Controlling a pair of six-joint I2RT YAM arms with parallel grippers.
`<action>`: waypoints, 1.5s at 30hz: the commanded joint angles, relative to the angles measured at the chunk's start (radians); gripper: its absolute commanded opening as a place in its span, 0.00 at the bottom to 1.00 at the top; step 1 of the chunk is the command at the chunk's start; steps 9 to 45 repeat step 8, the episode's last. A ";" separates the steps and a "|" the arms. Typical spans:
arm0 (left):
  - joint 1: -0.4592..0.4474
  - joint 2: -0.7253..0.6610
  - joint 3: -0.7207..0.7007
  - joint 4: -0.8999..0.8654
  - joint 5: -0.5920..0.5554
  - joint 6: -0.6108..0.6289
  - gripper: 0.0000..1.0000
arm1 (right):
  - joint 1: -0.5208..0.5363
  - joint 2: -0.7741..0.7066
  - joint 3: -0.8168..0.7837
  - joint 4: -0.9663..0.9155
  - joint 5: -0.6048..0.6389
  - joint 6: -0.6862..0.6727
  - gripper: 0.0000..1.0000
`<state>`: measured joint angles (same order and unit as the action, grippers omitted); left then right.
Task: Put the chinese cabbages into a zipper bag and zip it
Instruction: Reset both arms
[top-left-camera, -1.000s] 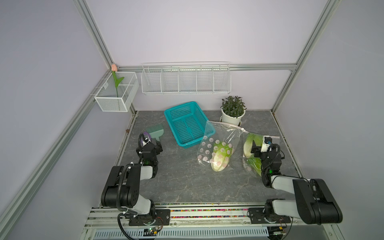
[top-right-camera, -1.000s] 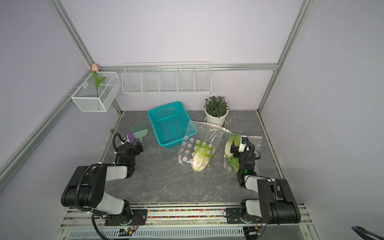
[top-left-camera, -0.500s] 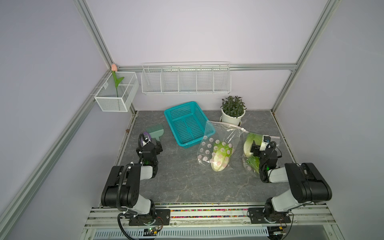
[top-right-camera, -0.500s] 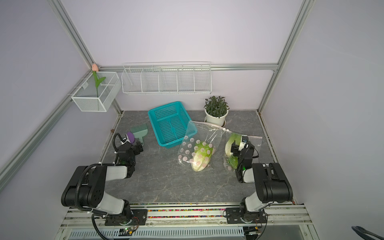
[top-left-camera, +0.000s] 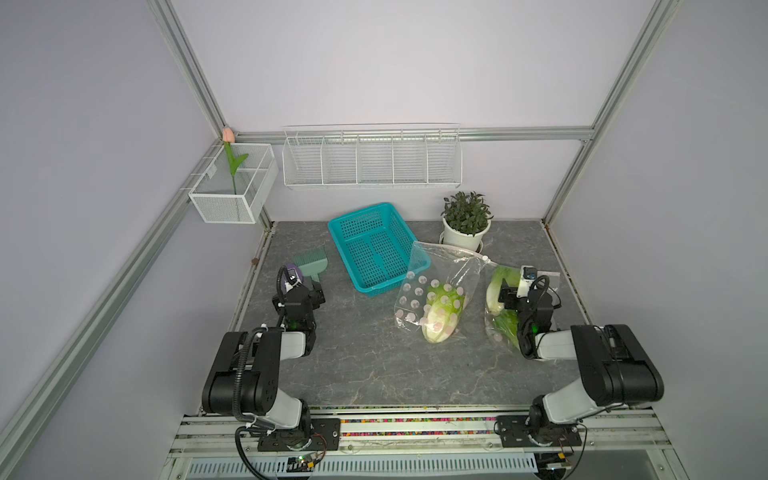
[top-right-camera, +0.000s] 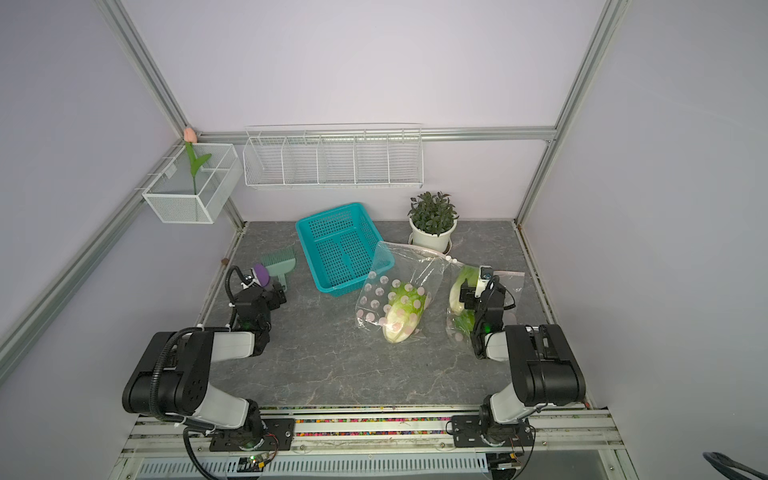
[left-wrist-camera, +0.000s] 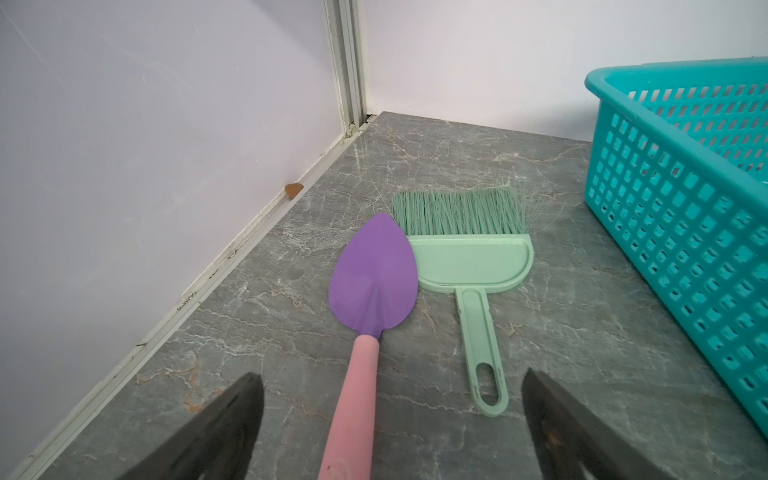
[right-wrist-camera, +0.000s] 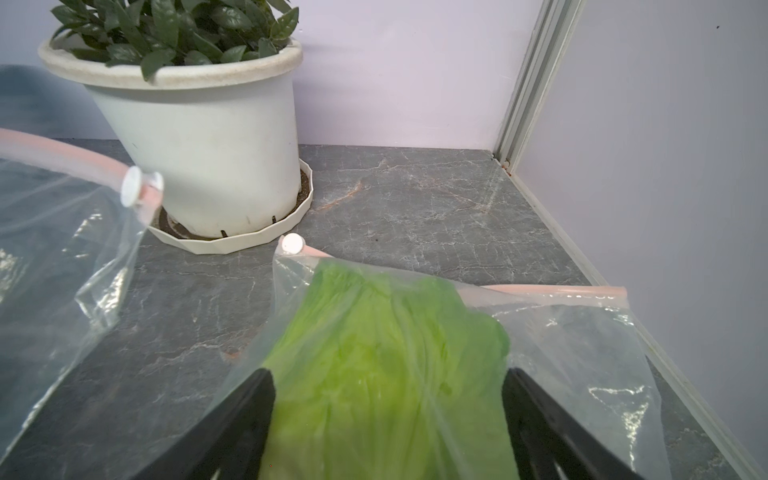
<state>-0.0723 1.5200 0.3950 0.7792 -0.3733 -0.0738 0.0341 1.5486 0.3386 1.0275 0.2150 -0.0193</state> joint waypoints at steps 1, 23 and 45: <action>-0.001 -0.014 0.022 0.005 -0.003 -0.004 0.99 | 0.003 0.007 0.008 -0.047 -0.011 -0.022 0.89; -0.002 -0.014 0.021 0.006 -0.002 -0.004 0.99 | -0.002 0.005 0.003 -0.040 -0.017 -0.018 0.89; -0.002 -0.014 0.021 0.006 -0.002 -0.004 0.99 | -0.002 0.005 0.003 -0.040 -0.017 -0.018 0.89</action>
